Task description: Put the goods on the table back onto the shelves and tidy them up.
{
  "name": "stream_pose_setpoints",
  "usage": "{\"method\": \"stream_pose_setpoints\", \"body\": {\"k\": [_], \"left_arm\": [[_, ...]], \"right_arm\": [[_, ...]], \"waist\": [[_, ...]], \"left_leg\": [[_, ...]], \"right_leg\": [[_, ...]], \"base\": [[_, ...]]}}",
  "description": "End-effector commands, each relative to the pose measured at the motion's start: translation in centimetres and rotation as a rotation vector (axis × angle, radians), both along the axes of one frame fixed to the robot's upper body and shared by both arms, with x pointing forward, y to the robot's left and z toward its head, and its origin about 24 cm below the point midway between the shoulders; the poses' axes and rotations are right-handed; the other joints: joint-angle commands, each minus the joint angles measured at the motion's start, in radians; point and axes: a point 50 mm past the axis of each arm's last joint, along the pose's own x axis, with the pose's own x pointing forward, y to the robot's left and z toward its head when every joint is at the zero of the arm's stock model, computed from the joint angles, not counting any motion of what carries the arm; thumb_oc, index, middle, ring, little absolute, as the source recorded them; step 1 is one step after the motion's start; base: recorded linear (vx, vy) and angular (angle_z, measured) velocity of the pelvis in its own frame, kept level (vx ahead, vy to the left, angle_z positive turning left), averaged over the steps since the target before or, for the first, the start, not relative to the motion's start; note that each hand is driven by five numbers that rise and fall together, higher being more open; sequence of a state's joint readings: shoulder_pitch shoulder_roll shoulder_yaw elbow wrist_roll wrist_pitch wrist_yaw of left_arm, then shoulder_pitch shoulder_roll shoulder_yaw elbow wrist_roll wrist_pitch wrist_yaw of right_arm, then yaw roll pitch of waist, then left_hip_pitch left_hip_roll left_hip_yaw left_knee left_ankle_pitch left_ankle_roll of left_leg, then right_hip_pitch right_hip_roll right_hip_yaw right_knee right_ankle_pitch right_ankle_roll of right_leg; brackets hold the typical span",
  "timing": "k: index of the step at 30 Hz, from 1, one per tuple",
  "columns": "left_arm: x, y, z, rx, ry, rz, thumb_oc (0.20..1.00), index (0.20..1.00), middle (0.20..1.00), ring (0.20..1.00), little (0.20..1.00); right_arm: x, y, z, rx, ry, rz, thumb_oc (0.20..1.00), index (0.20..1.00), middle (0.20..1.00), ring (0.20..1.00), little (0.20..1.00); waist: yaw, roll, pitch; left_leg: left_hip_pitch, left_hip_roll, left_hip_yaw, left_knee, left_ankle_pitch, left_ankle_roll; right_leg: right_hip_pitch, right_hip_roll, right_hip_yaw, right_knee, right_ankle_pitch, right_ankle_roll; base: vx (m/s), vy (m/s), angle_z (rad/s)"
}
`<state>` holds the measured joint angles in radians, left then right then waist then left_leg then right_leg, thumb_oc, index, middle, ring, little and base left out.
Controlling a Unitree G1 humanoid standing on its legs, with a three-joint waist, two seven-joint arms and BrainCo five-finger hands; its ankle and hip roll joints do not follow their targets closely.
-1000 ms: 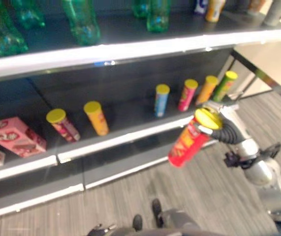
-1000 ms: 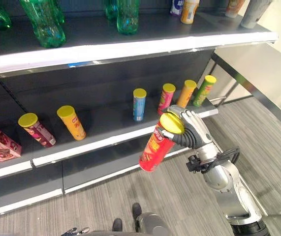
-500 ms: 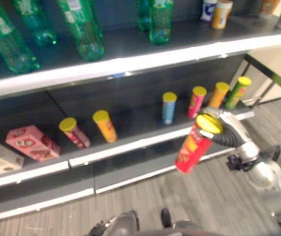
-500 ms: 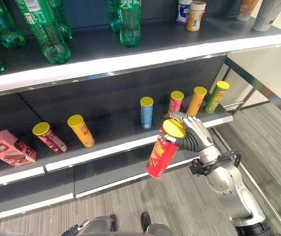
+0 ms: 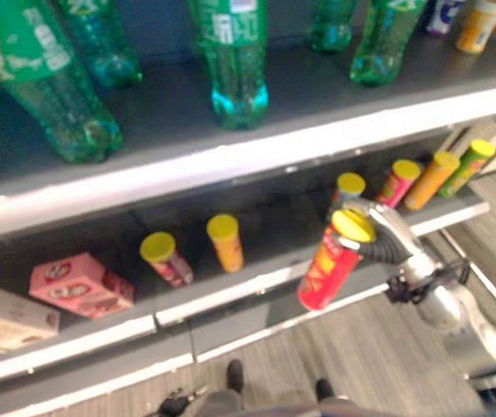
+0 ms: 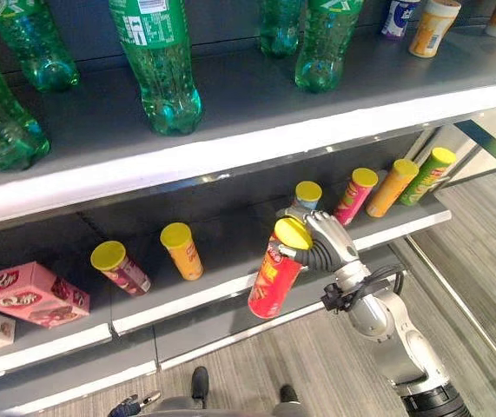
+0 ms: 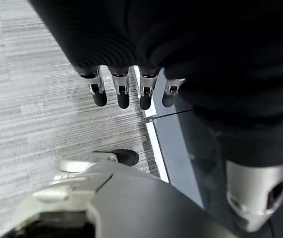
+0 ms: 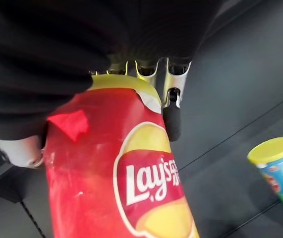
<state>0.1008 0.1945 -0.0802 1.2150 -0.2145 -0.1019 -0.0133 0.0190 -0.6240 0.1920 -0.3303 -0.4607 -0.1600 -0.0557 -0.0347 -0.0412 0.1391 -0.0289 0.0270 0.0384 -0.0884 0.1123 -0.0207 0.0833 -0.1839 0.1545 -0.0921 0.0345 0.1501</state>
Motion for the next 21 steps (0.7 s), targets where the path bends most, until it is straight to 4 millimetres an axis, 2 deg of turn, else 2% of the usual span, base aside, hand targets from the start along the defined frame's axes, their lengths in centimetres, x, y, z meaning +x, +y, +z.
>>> {"method": "stream_pose_setpoints", "body": {"k": [1, 8, 13, 15, 21], "left_arm": [[-1.0, -1.4, -0.5, -0.027, 0.043, -0.051, 1.0, 1.0, 1.0, 1.0, 1.0], [-0.8, -1.8, -0.5, -0.034, 0.033, -0.081, 1.0, 1.0, 1.0, 1.0, 1.0], [-0.6, -1.9, -0.4, -0.034, 0.015, -0.051, 1.0, 1.0, 1.0, 1.0, 1.0], [0.1, -2.1, -0.4, -0.033, -0.003, -0.066, 1.0, 1.0, 1.0, 1.0, 1.0], [1.2, -2.5, -0.2, -0.025, -0.035, -0.088, 1.0, 1.0, 1.0, 1.0, 1.0]], "right_arm": [[0.1, 0.2, 1.5, -0.015, -0.105, 0.006, 0.2, 0.2, 0.2, 0.2, 0.2], [0.5, 1.0, -0.4, -0.007, -0.037, 0.035, 0.2, 0.2, 0.2, 0.2, 0.2], [1.3, 2.8, -1.8, -0.009, 0.024, 0.107, 0.2, 0.2, 0.2, 0.2, 0.2], [2.3, 4.1, -2.8, -0.033, 0.059, 0.144, 0.2, 0.2, 0.2, 0.2, 0.2], [4.0, 5.3, -2.7, -0.056, 0.018, 0.141, 0.2, 0.2, 0.2, 0.2, 0.2]], "waist": [[0.013, 0.023, -0.063], [0.014, 0.024, -0.063], [0.028, 0.03, -0.045], [0.038, 0.036, -0.022], [0.053, 0.049, 0.015]], "left_leg": [[-0.032, 0.091, -0.041, 0.001, -0.061, -0.056], [-0.033, 0.098, -0.047, 0.001, -0.06, -0.061], [-0.05, 0.101, -0.061, 0.001, -0.051, -0.066], [-0.084, 0.099, -0.073, 0.001, -0.04, -0.069], [-0.136, 0.089, -0.088, 0.001, -0.029, -0.067]], "right_leg": [[-0.029, 0.071, 0.031, 0.005, -0.028, -0.031], [-0.028, 0.082, 0.02, 0.005, -0.034, -0.033], [-0.036, 0.086, 0.002, 0.005, -0.037, -0.033], [-0.059, 0.089, -0.013, 0.005, -0.037, -0.033], [-0.102, 0.085, -0.026, 0.005, -0.03, -0.031]], "base": [[0.0, 0.0, 0.0], [0.01, -0.024, -0.06], [-0.03, -0.029, 0.1], [-0.1, -0.014, 0.19], [-0.08, 0.019, 0.14]]}}
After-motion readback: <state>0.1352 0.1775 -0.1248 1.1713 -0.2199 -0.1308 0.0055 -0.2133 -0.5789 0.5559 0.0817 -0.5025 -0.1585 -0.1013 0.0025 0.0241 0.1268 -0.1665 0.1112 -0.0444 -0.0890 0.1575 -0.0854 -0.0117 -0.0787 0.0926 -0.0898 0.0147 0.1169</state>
